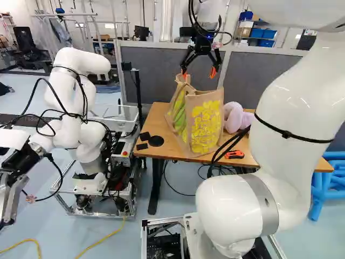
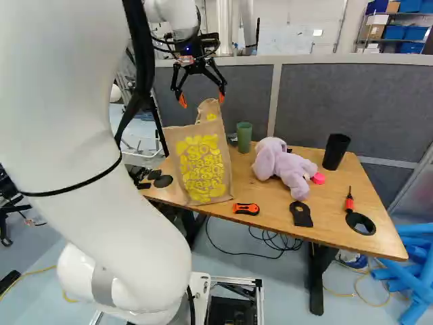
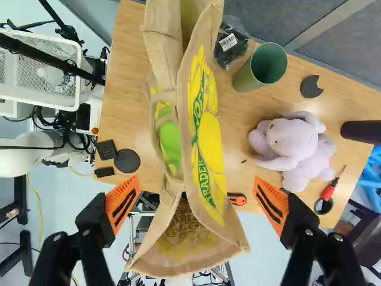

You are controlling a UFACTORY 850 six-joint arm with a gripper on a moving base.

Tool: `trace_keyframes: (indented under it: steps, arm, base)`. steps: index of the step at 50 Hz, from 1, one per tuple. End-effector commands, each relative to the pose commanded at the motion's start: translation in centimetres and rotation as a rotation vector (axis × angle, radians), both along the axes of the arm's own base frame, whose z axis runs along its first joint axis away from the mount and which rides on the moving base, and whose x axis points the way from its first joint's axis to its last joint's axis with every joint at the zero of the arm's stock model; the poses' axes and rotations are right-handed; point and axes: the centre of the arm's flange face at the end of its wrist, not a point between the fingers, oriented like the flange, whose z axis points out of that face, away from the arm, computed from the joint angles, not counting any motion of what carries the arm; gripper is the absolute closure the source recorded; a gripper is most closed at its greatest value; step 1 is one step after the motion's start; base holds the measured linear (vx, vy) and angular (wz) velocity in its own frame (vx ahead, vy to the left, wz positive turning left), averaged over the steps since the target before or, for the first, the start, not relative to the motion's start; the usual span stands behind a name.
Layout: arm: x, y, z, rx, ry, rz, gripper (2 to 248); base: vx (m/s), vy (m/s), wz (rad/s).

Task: Pick up the bag on the ground and place it on the table

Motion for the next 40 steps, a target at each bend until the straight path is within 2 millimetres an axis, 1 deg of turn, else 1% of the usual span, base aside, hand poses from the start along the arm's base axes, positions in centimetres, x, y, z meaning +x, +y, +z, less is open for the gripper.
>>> trace_keyframes:
  steps: [7,14,40]
  arm:
    - [0.0,0.0,0.0,0.0,0.0,0.0,3]
    - [0.0,0.0,0.0,0.0,0.0,0.0,3]
    - [0.0,0.0,0.0,0.0,0.0,0.0,3]
  base:
    - [-0.005,0.0,-0.001]
    - [-0.084,-0.002,0.003]
    - [-0.16,-0.004,0.012]
